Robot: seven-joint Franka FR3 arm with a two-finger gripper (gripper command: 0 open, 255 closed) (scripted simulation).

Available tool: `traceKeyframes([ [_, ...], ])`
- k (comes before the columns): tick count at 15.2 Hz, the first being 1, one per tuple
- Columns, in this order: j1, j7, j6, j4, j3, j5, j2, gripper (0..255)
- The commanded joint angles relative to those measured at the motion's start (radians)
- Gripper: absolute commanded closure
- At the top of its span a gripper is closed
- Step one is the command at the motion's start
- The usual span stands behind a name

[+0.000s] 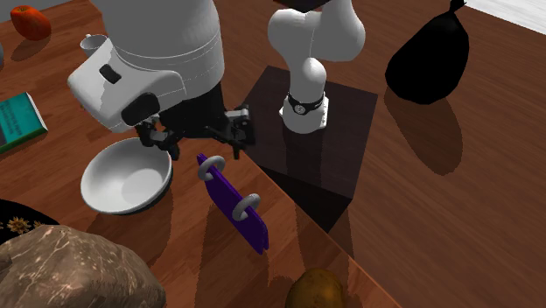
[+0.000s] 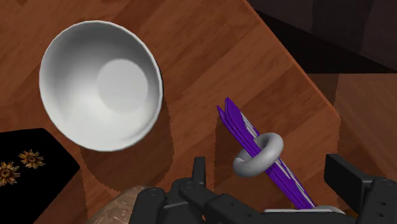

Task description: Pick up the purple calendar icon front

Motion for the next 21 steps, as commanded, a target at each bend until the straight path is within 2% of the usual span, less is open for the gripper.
traceKeyframes([
  [1,0.004,-0.021,0.031,0.002,-0.002,-0.005,0.031,0],
  [9,0.003,-0.014,0.12,-0.074,-0.006,-0.008,0.044,0],
  [10,0.003,-0.013,0.119,-0.074,-0.006,-0.008,0.043,255],
  [19,0.003,-0.014,0.12,-0.074,-0.006,-0.008,0.044,255],
  [21,0.003,-0.016,0.093,-0.052,-0.004,-0.007,0.039,255],
])
